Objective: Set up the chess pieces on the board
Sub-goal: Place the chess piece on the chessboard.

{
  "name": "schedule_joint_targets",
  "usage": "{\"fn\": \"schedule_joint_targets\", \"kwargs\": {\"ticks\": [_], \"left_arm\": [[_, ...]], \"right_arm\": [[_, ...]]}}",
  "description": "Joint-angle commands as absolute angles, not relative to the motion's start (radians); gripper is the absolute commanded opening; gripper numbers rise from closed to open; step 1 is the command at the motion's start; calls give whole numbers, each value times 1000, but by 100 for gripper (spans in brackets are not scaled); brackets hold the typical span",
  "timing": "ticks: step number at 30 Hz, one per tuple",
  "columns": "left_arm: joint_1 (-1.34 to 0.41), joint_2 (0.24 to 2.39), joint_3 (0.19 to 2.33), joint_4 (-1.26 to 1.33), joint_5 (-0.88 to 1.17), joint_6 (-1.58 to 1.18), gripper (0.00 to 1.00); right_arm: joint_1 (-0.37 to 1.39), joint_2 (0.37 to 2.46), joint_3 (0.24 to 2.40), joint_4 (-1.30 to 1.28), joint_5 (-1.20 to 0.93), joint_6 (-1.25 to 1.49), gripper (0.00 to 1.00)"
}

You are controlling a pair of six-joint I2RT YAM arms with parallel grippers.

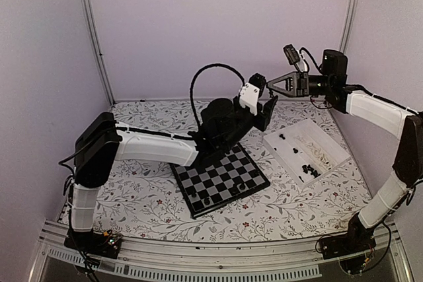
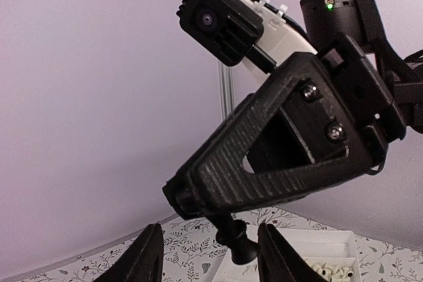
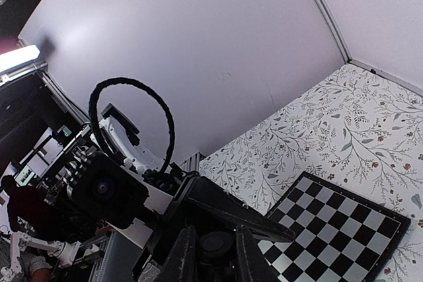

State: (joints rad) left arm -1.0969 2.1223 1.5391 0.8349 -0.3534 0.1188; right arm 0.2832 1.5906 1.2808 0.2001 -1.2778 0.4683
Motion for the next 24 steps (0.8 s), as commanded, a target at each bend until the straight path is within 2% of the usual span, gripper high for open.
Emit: {"fn": "schedule_joint_targets", "kwargs": {"ticks": [1, 8, 18, 20, 22, 24], "left_arm": [[-1104, 2147, 1594, 813, -353, 78, 49], [-1091, 2138, 1583, 798, -317, 35, 43], [-1048, 2106, 1547, 770, -263, -47, 16], [-1042, 2087, 1519, 767, -242, -45, 12], [-1033, 2057, 1489, 745, -188, -34, 9], [-1029, 2004, 1455, 675, -168, -17, 7]], "right_arm": [[286, 1566, 1266, 248, -1295, 501, 9], [287, 1568, 1257, 251, -1292, 498, 10], [287, 1565, 1230, 250, -1286, 483, 13], [286, 1562, 1227, 242, -1290, 470, 21], [273, 1562, 1247, 197, -1312, 439, 34], [228, 1571, 1333, 11, -1353, 354, 49]]}}
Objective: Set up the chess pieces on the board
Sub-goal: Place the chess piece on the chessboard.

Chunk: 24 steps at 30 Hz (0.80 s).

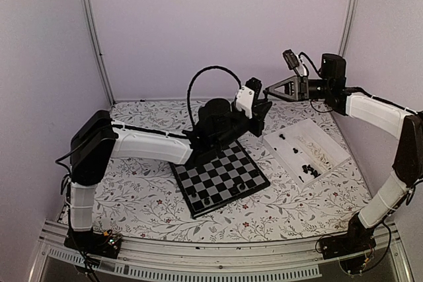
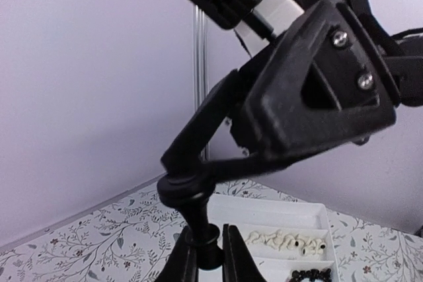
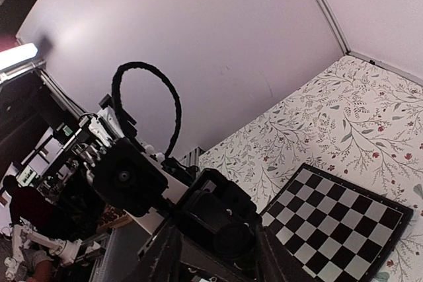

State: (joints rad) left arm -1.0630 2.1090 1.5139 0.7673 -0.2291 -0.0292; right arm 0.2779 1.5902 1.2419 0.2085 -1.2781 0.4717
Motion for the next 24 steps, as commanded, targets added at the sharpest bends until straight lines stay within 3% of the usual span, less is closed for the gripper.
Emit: {"fn": "schedule_joint_targets", "kwargs": {"ticks": [1, 3, 6, 8, 12, 16, 24], "left_arm": [[-1028, 1975, 1427, 644, -165, -9, 6], [-1016, 1896, 1353, 596, -135, -8, 5], [-984, 1801, 1311, 408, -24, -31, 5], [-955, 1766, 1340, 220, 93, -38, 5], [-923, 1757, 1441, -189, 294, 26, 5], [-905, 1784, 1541, -509, 450, 87, 5], [-854, 1833, 1584, -629, 730, 51, 5]], "right_arm": [[193, 1576, 1401, -145, -1360, 221, 53], [134, 1596, 1520, -430, -1317, -25, 60], [114, 1607, 1636, -788, -1187, -425, 61], [146, 1598, 1634, -887, -1031, -712, 61], [293, 1503, 1525, -912, -724, -992, 58], [407, 1513, 1571, -993, -538, -1112, 53], [676, 1583, 1627, -996, -233, -1147, 52]]}}
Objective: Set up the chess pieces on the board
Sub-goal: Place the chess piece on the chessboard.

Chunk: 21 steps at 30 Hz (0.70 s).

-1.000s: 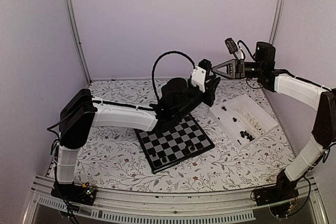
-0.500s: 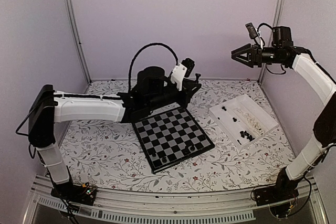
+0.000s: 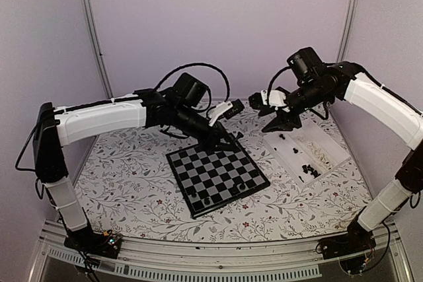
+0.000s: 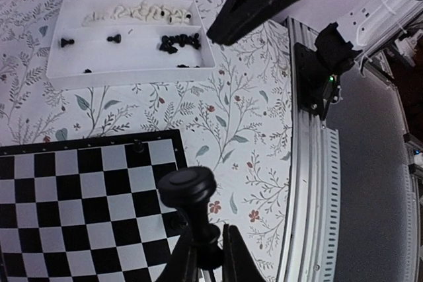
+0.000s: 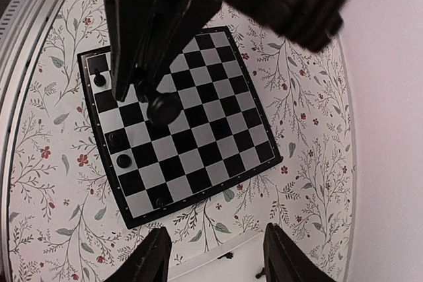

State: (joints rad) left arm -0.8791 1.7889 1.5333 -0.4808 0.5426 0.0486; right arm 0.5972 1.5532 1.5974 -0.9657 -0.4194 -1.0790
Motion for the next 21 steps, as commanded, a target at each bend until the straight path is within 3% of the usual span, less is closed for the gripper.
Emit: {"fn": "schedule_joint_targets", "kwargs": {"ticks": [1, 15, 21], "left_arm": [[-854, 1843, 1587, -634, 752, 49, 5], [-854, 1906, 1603, -605, 847, 3, 5], [-853, 1909, 1606, -596, 863, -20, 5]], "right_arm": [[699, 1589, 1623, -993, -213, -1144, 52], [921, 1618, 1553, -977, -63, -1101, 53], [942, 1626, 1537, -963, -43, -1093, 47]]}}
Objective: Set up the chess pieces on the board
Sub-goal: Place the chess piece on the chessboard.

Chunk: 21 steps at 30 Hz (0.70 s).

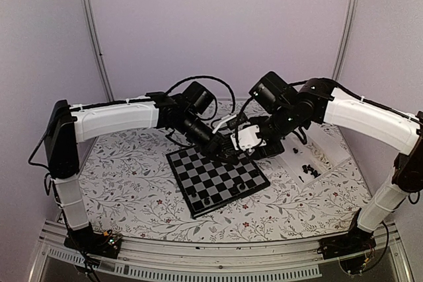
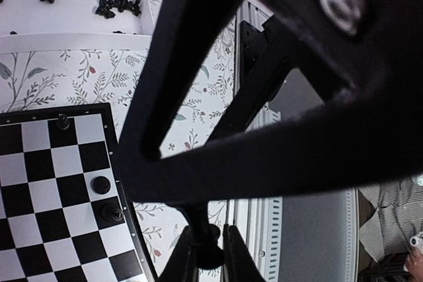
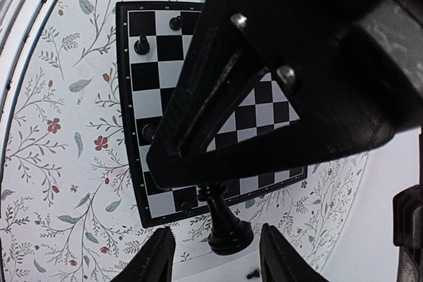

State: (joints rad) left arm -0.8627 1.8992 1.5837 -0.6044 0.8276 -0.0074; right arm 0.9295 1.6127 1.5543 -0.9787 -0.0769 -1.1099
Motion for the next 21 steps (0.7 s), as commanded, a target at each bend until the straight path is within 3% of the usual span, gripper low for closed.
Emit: {"fn": "schedule_joint_targets", "kwargs": {"ticks": [1, 6, 14, 18, 21], "left_arm": [[-853, 1910, 1606, -595, 865, -20, 5], [-849, 1917, 1606, -592, 874, -20, 4], [-839, 1942, 1613, -590, 921, -26, 4], [-830, 1943, 1617, -593, 917, -25, 6], [-822, 1937, 1616, -590, 881, -35, 15]], "right_arm": [[945, 1626, 1534, -961, -42, -1091, 46], [955, 1632, 1517, -944, -42, -1086, 33], [966, 1635, 1491, -895, -42, -1068, 31], [967, 1643, 1481, -890, -42, -1066, 14], [965, 1640, 1468, -879, -51, -1051, 8]]}}
